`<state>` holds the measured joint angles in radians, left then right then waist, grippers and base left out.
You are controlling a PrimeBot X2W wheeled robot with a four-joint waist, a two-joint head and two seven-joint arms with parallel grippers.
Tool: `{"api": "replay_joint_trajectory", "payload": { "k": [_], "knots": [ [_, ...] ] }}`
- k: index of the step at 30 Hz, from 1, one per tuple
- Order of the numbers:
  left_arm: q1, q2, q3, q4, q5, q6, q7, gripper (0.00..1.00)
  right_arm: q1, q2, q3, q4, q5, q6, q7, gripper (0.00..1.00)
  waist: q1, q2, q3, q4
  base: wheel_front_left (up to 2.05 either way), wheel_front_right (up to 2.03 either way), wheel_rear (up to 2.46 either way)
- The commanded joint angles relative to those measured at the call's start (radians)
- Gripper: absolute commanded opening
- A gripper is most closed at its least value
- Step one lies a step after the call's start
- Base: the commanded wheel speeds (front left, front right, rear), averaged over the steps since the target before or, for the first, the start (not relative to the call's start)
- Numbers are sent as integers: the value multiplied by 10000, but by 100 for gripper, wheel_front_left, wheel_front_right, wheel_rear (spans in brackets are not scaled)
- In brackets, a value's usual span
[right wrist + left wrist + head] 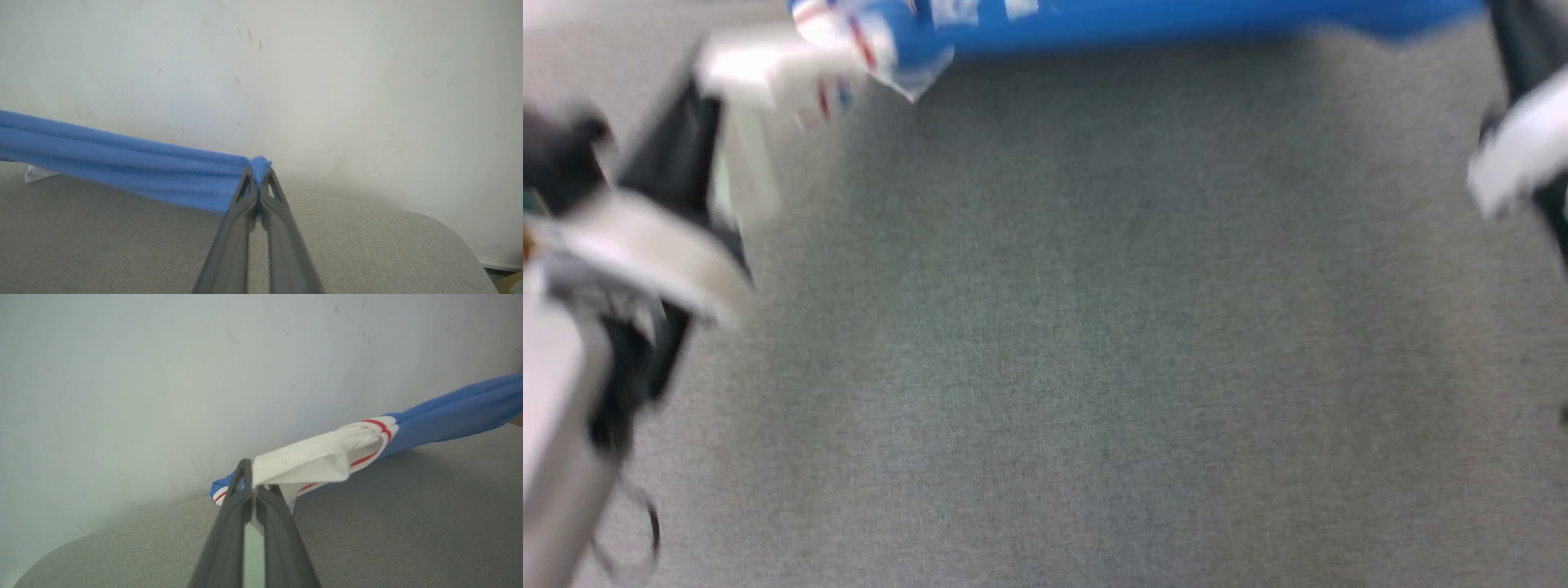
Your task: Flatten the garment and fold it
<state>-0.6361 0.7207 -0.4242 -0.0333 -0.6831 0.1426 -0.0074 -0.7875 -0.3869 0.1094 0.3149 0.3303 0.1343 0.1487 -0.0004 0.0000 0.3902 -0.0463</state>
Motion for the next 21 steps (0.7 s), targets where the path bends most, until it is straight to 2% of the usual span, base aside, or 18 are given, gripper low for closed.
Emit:
{"api": "replay_joint_trajectory", "payload": {
  "k": [1,7,12,16,21],
  "knots": [
    [817,344,68,-368,124,422,25,0,888,-115,-343,-544,58,-36,206,0,4,0,-753,-34,0,0,0],
    [3338,1091,-332,-1753,542,1409,283,0,3775,406,-1202,-2835,16,-36,1148,0,4,0,-1302,-10,0,0,0],
    [4776,1515,-888,-2439,912,2146,937,0,5403,791,-1682,-3955,33,-36,1790,0,4,0,-1613,52,0,0,0],
    [5668,1504,-1337,-2697,637,2350,1487,0,6496,929,-1870,-4471,259,-36,2352,0,4,0,-1853,146,0,0,0],
    [6619,1439,-1824,-2887,54,2471,2205,0,7785,528,-1672,-4890,803,-36,3450,0,4,0,-2286,236,0,0,0]
  ]
}}
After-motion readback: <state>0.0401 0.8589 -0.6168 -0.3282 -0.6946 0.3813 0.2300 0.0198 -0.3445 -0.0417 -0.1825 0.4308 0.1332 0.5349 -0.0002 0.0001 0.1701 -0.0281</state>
